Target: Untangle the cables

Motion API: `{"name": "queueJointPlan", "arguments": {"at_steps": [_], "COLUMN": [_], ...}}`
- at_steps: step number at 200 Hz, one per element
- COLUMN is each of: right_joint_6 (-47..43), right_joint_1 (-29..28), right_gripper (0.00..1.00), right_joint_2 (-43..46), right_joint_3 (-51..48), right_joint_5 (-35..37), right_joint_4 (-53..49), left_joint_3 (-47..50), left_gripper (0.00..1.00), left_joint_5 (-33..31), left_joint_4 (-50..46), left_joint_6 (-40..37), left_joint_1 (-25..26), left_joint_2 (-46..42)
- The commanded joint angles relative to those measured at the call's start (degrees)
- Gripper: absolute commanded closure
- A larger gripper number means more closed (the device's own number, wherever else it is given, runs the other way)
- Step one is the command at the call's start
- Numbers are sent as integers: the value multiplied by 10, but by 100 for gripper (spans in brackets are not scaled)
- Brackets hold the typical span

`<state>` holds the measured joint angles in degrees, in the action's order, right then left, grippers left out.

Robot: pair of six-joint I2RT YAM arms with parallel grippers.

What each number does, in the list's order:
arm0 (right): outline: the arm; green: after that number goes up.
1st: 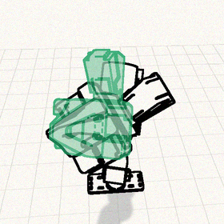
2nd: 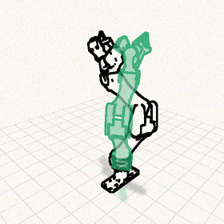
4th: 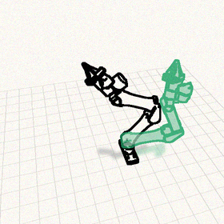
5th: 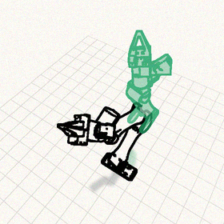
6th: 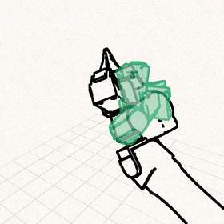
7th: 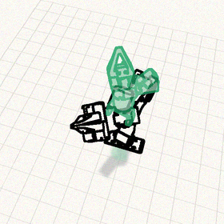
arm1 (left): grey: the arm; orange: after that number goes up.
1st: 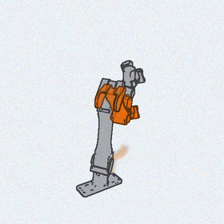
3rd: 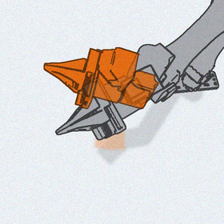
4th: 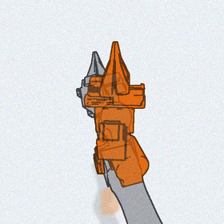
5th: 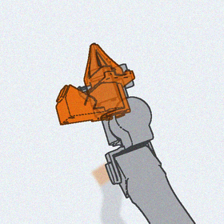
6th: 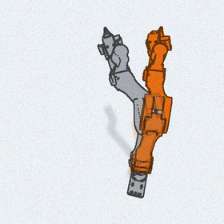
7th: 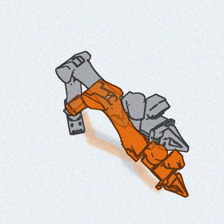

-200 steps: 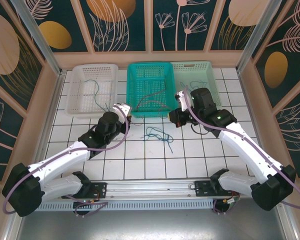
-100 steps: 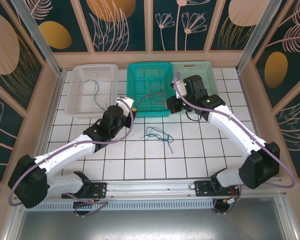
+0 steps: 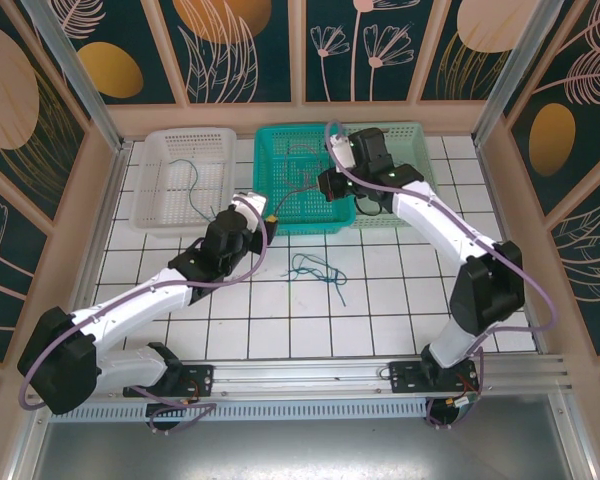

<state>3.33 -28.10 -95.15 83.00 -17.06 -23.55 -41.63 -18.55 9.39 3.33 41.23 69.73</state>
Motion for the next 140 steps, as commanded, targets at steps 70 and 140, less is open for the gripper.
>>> {"name": "queueJointPlan", "arguments": {"at_steps": [70, 140], "right_joint_6": [22, 38], "right_joint_1": [23, 24], "right_gripper": [100, 100], "right_joint_2": [-17, 147], "right_joint_3": [24, -144], "right_joint_5": [-107, -159], "right_joint_4": [107, 250], "left_joint_3": [36, 1], "left_gripper": [21, 8], "left_joint_5": [-4, 150], "left_joint_4": [100, 228], "left_joint_6": [90, 343], "left_joint_1": [-3, -64], "left_joint_2": [-21, 20]}}
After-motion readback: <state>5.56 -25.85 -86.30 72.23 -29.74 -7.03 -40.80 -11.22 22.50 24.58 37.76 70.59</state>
